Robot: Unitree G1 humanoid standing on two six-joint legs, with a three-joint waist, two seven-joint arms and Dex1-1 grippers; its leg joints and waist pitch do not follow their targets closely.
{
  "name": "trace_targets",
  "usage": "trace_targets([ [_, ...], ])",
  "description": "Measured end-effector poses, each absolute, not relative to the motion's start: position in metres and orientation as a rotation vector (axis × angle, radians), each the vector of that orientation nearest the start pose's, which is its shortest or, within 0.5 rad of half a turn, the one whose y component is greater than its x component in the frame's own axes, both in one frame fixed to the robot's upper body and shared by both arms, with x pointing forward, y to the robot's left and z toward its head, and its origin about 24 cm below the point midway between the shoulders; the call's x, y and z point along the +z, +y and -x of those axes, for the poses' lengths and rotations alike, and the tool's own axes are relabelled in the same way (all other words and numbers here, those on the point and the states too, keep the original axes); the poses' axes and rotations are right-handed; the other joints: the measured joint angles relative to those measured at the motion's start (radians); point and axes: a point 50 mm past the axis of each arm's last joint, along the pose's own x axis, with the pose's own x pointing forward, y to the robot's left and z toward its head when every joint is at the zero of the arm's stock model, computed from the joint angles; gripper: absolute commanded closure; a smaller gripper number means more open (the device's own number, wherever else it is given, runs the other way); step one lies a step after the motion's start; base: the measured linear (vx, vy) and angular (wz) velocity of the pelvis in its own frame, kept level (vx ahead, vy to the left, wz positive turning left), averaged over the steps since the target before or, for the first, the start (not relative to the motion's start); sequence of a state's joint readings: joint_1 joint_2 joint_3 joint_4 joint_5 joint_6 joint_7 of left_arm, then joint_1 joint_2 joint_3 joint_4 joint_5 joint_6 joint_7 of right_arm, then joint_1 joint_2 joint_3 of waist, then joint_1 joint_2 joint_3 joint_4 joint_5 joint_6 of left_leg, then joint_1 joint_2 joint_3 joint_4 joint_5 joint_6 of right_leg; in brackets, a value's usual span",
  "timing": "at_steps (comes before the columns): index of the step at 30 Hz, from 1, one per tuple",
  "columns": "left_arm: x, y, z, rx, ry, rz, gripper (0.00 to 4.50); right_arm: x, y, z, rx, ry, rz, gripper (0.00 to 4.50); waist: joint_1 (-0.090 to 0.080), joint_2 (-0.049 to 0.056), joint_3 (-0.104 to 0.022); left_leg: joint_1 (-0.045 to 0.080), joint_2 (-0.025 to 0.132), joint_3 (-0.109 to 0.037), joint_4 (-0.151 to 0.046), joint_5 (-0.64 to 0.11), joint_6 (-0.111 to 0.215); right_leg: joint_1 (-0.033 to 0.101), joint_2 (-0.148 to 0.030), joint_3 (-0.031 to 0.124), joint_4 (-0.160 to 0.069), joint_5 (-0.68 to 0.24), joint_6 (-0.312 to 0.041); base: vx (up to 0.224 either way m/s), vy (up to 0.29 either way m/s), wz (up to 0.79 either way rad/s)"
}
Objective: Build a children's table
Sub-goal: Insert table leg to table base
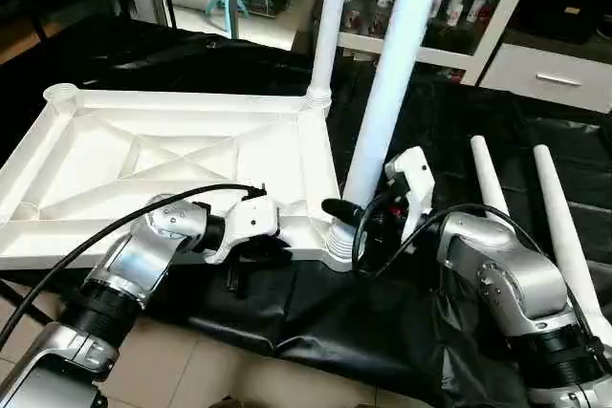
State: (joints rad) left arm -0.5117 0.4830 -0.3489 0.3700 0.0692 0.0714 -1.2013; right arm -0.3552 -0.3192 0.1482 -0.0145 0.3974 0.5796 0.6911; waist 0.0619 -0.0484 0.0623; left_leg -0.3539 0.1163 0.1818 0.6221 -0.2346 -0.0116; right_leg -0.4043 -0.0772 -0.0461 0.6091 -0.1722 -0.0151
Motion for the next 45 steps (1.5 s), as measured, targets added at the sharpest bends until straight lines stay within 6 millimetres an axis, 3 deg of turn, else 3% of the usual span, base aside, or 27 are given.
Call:
trace_targets([
  [29, 0.061, 0.146, -0.300, -1.350, 0.417, -0.631, 4.50, 0.085, -0.098, -0.303, 1.025, 0.257, 0.039, 2.63, -0.006, -0.007, -0.005, 0.003, 0.000, 0.000, 0.000, 0.000, 0.000, 0.002, 0.000, 0.000, 0.001, 0.000, 0.000, 0.000, 0.000, 0.00],
  [45, 0.061, 0.145, -0.301, -1.341, 0.412, -0.643, 4.50, 0.074, -0.114, -0.300, 0.918, 0.223, -0.154, 2.63, -0.004, -0.006, -0.005, 0.003, 0.000, 0.000, 0.000, 0.000, 0.000, 0.002, 0.000, 0.001, 0.000, 0.000, 0.000, 0.000, 0.000, 0.00],
])
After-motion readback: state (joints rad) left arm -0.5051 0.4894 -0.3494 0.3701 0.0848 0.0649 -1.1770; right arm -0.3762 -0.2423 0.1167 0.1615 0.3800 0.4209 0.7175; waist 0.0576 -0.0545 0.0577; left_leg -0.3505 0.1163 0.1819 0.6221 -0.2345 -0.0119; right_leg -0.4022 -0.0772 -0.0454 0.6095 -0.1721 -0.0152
